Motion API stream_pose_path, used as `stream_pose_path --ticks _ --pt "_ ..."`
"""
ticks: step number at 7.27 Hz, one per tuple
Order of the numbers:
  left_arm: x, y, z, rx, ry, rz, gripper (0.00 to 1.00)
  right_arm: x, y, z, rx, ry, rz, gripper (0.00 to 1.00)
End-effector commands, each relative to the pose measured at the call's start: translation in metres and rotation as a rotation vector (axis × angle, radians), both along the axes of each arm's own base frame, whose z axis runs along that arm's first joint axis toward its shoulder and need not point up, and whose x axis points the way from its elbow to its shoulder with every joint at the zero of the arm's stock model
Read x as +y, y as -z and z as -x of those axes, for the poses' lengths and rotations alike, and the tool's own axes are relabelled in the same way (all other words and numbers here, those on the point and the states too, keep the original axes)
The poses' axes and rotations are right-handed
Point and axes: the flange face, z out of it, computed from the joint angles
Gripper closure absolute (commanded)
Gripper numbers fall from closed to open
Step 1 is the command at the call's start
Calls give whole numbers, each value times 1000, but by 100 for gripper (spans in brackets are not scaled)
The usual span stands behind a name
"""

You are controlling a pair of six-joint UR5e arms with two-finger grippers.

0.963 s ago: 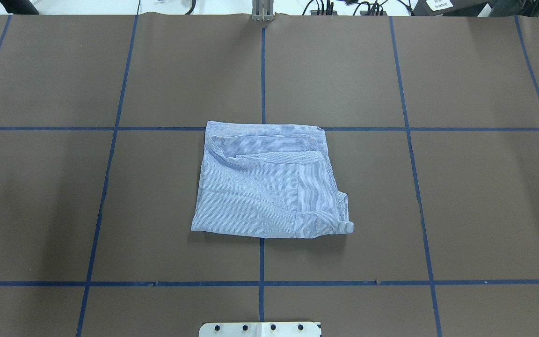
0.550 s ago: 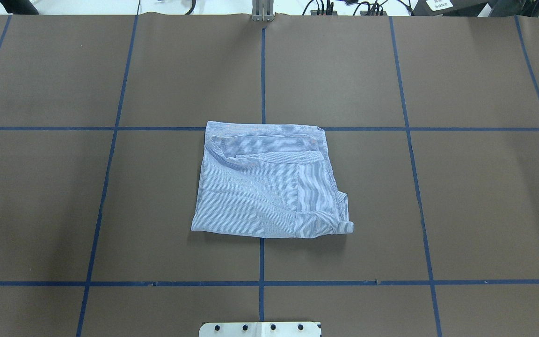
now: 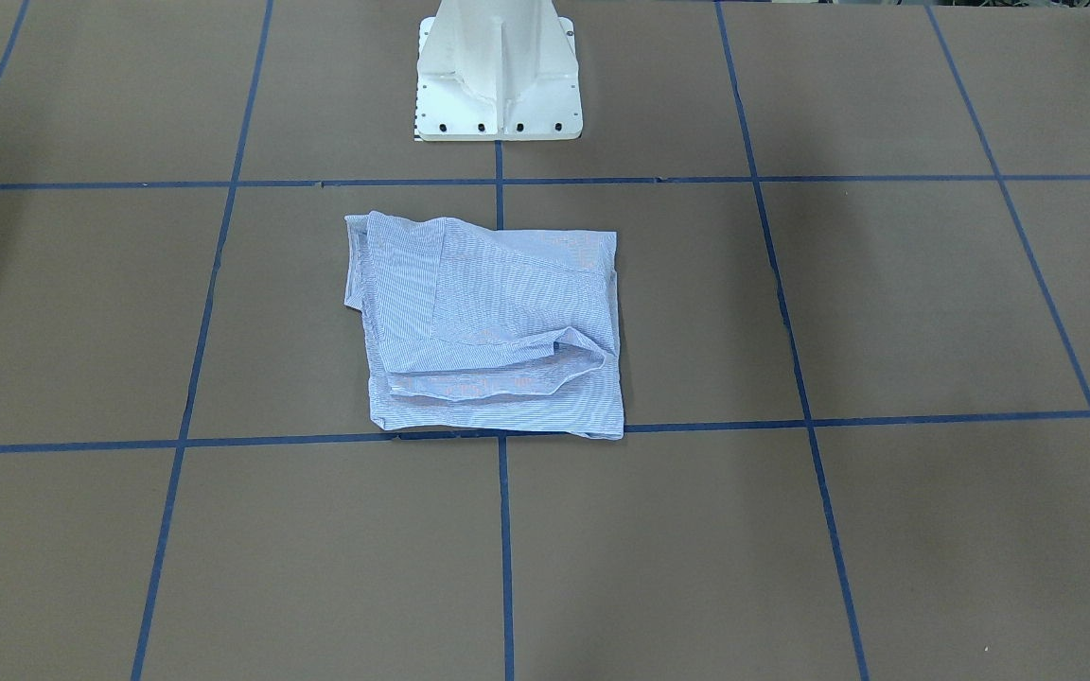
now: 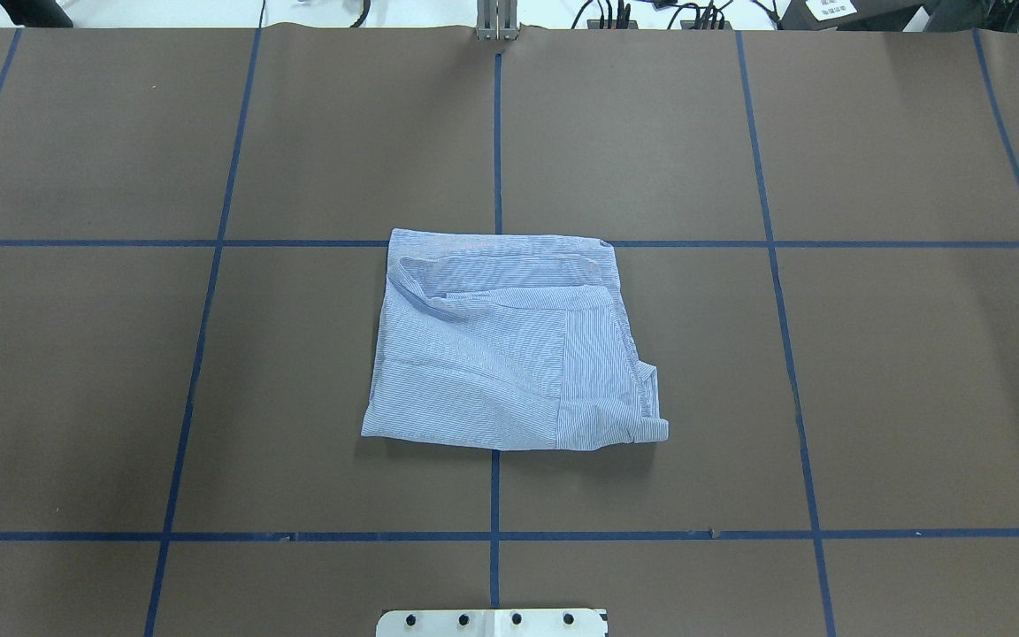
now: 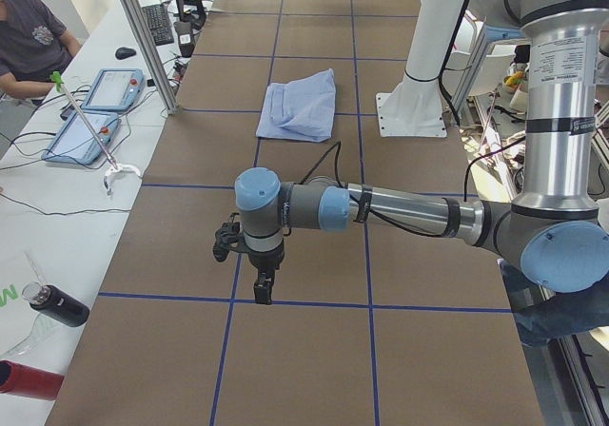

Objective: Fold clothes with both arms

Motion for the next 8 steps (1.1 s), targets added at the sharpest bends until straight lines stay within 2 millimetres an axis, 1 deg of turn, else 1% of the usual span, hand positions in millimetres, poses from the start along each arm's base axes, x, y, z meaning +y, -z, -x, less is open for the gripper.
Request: stream_pose_path --ticks 1,2,3,4,5,6,8 --pt "6 10 -9 127 -3 12 0 -2 6 2 -32 -79 71 0" --pt "7 7 -10 127 -4 20 0 -6 10 3 -34 -80 71 0" --pt "7 11 -7 126 0 12 0 -6 13 2 -30 -81 68 0" --pt "8 19 -8 126 -2 3 0 1 18 1 -25 -89 63 0" --pt "8 17 -9 126 -3 9 0 8 20 0 -26 -91 59 0" --pt "8 20 -8 128 -1 4 0 10 18 0 -25 -92 64 0" --pt "9 21 -7 128 0 1 0 16 12 0 -20 -91 74 0"
